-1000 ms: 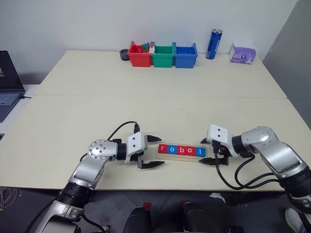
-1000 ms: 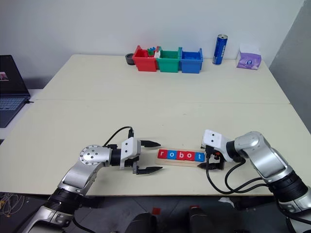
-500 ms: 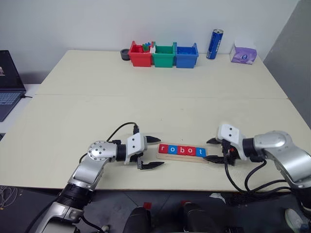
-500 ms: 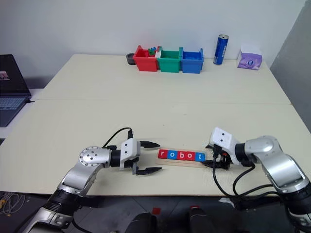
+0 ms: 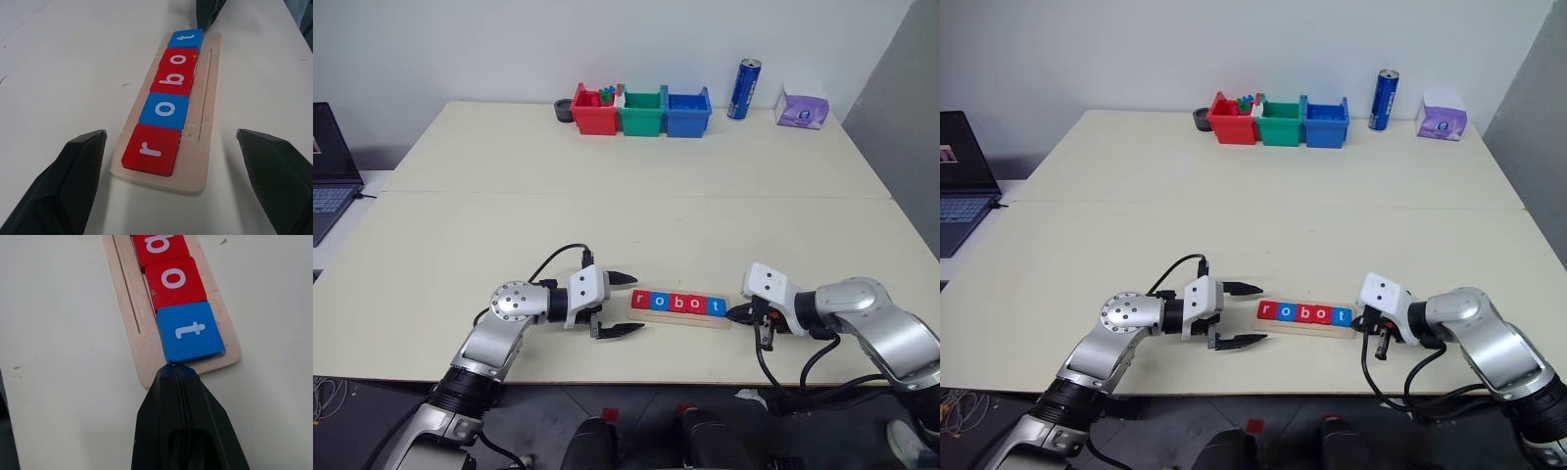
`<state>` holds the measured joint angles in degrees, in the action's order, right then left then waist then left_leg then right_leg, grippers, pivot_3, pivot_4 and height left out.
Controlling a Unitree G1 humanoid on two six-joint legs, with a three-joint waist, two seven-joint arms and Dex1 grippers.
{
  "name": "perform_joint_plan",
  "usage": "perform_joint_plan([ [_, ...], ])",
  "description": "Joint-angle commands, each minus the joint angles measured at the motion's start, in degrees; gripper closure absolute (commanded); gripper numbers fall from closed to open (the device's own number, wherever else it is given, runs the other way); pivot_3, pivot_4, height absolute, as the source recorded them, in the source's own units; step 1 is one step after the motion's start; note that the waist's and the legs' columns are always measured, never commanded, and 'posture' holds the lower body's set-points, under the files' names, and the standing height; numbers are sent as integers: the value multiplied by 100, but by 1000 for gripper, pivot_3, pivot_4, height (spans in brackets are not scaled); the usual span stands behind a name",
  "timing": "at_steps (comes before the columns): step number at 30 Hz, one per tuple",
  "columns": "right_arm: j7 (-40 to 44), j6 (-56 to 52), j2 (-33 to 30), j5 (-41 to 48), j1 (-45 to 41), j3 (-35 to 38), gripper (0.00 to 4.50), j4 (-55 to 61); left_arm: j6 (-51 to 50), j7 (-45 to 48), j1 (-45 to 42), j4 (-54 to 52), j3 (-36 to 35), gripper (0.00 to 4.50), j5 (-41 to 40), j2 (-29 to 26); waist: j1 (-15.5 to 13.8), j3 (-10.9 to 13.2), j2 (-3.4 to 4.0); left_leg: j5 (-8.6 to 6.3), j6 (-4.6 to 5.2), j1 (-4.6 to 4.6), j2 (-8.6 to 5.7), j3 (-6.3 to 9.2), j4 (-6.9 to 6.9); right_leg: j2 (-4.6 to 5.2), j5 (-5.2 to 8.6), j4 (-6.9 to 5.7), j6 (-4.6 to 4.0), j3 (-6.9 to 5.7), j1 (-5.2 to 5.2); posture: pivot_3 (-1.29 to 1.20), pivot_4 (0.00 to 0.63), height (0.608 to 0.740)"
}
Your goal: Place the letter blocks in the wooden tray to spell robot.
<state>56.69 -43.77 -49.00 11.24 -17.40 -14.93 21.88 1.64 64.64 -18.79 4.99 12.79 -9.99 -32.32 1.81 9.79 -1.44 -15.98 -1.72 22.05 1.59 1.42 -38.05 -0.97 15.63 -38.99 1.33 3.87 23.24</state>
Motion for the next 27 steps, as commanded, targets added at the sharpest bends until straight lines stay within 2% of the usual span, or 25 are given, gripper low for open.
perform_joint_plan([
  [1,-20,91,53,-31,-217,-23,4493,-20,71,-13,-44,-126,-16,0,15,11,0,0,0,0,0,0,0,1,0,0,0,0,0,0,0,0,150,740],
  [15,39,322,34,-158,-350,-79,4493,-126,-51,-97,45,-256,-96,0,-64,-6,-4,0,0,0,0,1,0,1,0,0,-2,0,-4,-1,0,0,150,740],
  [19,80,373,-142,90,-178,397,4493,99,-478,-272,79,-368,-422,0,-239,-158,-3,0,0,0,0,2,1,2,0,1,-2,0,-3,-1,0,0,150,740],
  [24,-154,317,272,735,119,1186,4493,556,-1041,-431,185,-705,-777,0,-539,-282,-3,0,-1,0,0,2,4,6,1,0,0,-1,-1,-4,1,0,150,740],
  [27,-168,258,326,987,451,1321,3980,931,-1274,-395,260,-875,-896,0,-634,-437,-6,1,-1,0,0,4,3,6,1,1,0,-1,-1,-6,0,0,150,740],
])
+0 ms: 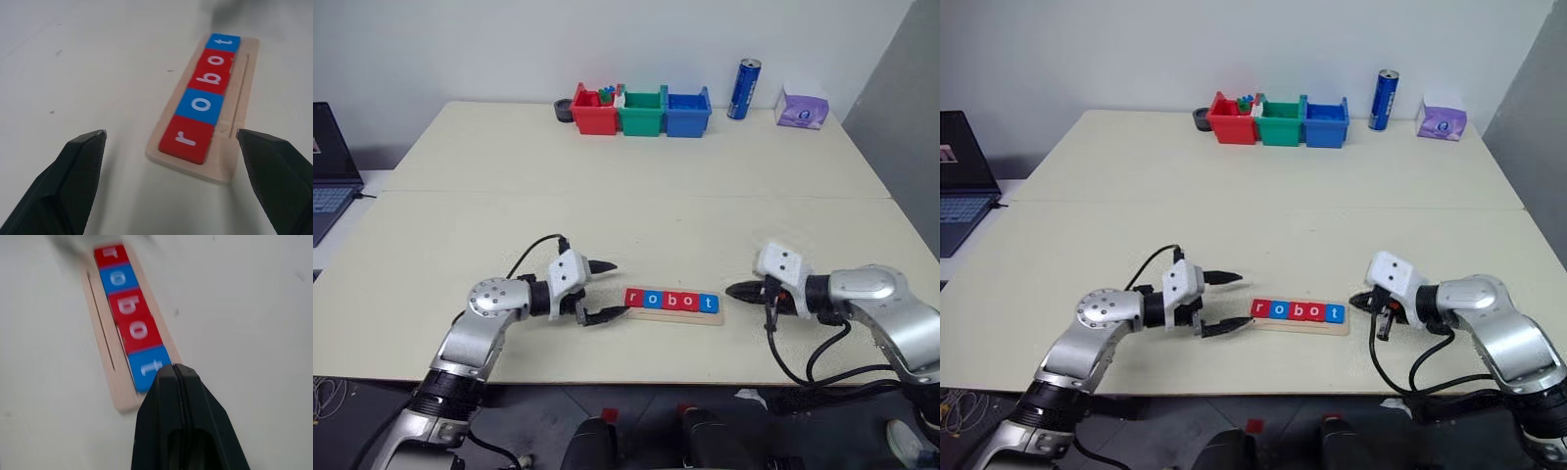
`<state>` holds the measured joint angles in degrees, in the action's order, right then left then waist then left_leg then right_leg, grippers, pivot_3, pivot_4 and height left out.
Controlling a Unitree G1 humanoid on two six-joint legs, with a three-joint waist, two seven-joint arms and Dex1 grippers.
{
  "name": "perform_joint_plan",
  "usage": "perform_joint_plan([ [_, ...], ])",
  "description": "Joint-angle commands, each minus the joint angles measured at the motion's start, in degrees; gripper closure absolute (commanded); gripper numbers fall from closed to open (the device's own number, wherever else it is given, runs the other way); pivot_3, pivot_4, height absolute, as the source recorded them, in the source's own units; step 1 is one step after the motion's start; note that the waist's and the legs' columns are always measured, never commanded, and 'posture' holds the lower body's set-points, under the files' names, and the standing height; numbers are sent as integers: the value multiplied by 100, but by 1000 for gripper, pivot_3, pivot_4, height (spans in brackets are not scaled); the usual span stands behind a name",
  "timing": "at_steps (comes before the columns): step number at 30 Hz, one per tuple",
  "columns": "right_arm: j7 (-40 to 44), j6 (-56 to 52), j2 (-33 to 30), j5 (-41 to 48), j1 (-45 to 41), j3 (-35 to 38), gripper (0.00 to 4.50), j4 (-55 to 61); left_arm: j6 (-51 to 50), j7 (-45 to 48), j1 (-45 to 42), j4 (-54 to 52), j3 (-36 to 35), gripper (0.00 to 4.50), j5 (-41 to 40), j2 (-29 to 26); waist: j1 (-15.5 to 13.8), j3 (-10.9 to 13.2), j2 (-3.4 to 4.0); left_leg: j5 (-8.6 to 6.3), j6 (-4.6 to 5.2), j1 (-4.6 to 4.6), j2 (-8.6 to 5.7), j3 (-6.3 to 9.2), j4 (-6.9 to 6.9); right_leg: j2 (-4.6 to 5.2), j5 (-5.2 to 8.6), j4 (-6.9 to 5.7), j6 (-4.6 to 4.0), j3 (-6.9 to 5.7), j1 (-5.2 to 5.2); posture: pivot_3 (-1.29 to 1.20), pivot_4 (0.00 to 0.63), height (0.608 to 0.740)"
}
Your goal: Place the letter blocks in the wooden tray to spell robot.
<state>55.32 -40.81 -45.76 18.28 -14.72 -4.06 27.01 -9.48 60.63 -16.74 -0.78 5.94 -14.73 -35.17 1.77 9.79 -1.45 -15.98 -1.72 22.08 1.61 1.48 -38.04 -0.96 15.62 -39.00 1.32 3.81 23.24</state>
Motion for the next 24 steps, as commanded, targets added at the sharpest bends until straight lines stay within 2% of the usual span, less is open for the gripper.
perform_joint_plan([
  [1,-30,-35,-14,351,300,258,3641,520,-143,68,96,-324,-232,0,-152,-241,-2,1,-1,0,0,1,0,0,0,0,0,0,0,-1,0,0,150,740],
  [5,50,-150,-110,715,500,386,2157,804,62,317,189,-278,-232,0,-101,-544,-1,1,-1,0,0,-2,-1,0,0,2,2,0,3,3,0,0,150,740],
  [11,1,-138,-170,970,384,472,175,841,376,542,151,-174,-162,0,-41,-632,-2,2,-3,0,0,-4,-1,-6,-1,1,4,1,7,3,-1,0,150,740],
  [24,59,406,-432,724,287,494,81,401,208,857,61,-301,-185,0,-358,-538,-2,4,-5,0,0,-3,-1,-11,-1,0,5,1,8,3,-1,0,150,740],
])
